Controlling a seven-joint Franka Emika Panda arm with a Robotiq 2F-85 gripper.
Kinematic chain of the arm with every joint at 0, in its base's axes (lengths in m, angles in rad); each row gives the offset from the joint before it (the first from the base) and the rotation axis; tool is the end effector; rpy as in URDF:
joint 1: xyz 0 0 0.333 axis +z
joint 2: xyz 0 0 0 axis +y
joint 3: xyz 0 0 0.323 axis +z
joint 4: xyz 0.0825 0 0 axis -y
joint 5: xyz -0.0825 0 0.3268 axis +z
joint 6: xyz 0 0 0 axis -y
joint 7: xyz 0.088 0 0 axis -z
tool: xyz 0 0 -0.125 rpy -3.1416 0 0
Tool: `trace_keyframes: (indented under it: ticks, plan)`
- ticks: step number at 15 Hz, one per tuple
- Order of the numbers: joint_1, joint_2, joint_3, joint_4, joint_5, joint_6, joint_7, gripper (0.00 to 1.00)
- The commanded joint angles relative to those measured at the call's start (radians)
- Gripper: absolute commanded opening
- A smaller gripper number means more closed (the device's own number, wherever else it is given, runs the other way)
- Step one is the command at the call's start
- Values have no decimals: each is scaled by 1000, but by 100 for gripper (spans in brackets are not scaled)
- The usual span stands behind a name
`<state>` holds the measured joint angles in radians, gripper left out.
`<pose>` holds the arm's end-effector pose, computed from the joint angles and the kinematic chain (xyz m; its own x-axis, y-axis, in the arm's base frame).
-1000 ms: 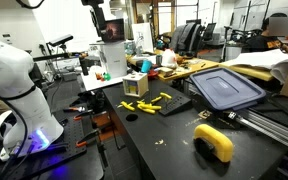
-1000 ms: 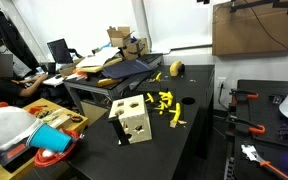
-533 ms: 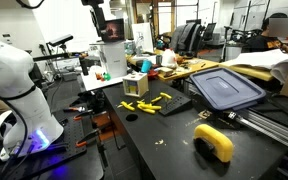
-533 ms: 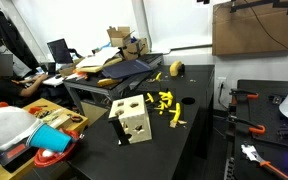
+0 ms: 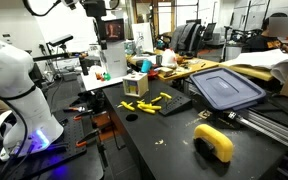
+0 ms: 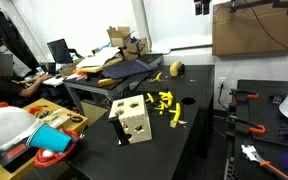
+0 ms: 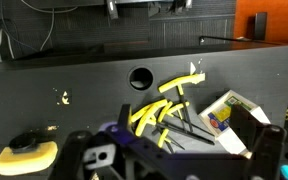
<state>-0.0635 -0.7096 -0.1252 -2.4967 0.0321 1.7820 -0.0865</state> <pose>0.2718 -0.0552 0.5154 0.9969 -0.0786 0.0002 -0.0781 -0.9905 -0.1129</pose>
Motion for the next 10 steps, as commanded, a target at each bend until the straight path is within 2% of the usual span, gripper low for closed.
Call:
trace_keyframes:
  ticks: [1,7,10]
  plan:
    - [13,72,48,-8,50,7,79,100]
    - [28,240,96,-1,155,29,177,100]
    - [30,334,119,6,204,87,244,100]
